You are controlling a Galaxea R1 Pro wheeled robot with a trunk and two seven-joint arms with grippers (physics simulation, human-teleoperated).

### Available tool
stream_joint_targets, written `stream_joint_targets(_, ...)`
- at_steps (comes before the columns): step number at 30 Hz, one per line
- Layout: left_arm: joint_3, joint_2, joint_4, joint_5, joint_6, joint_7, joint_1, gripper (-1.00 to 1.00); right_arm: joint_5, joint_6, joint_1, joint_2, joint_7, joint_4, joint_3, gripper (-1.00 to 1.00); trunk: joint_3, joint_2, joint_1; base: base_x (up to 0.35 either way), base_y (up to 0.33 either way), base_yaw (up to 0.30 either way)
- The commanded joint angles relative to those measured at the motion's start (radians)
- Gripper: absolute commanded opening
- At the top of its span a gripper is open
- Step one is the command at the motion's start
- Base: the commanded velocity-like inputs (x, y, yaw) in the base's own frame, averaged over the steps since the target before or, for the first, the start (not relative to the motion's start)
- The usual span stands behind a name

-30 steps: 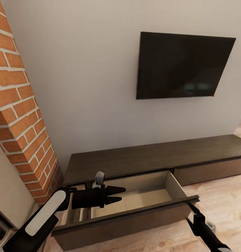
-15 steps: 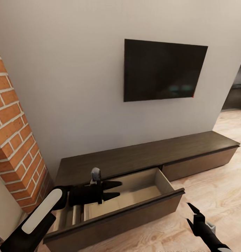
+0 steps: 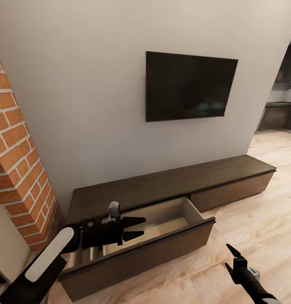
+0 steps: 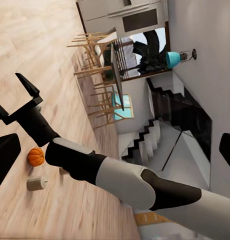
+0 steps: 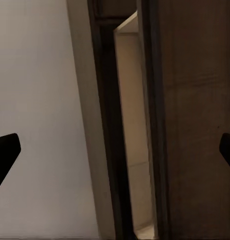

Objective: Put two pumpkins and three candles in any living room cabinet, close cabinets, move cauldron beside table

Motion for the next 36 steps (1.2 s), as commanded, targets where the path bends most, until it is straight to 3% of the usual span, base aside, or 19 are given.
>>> stream_joint_targets(1,-0.001,0.001,0.000,-0.009,0.000,-0.010,-0.001,1.00,-0.004,0.011,-0.001,-0.001,0.001,0.001,-0.006,1.00,-0.001,0.000,-0.001,-0.280,0.122,-0.007)
stream_joint_targets(8,-0.001,0.001,0.000,-0.009,0.000,-0.010,-0.001,1.00,-0.059,0.013,-0.001,-0.002,0.003,0.000,-0.005,1.00,-0.002,0.000,-0.001,-0.276,0.144,-0.034)
stream_joint_targets(21,-0.008,-0.002,0.000,-0.009,0.000,-0.010,-0.001,1.00,-0.064,0.014,0.004,-0.005,0.004,0.020,-0.003,1.00,0.001,0.000,-0.001,-0.219,0.123,0.013)
stream_joint_targets(36,-0.015,-0.008,0.000,-0.009,0.000,-0.010,-0.001,1.00,-0.057,0.016,0.170,-0.048,-0.029,0.058,0.000,1.00,-0.012,0.000,-0.001,-0.274,0.047,0.053)
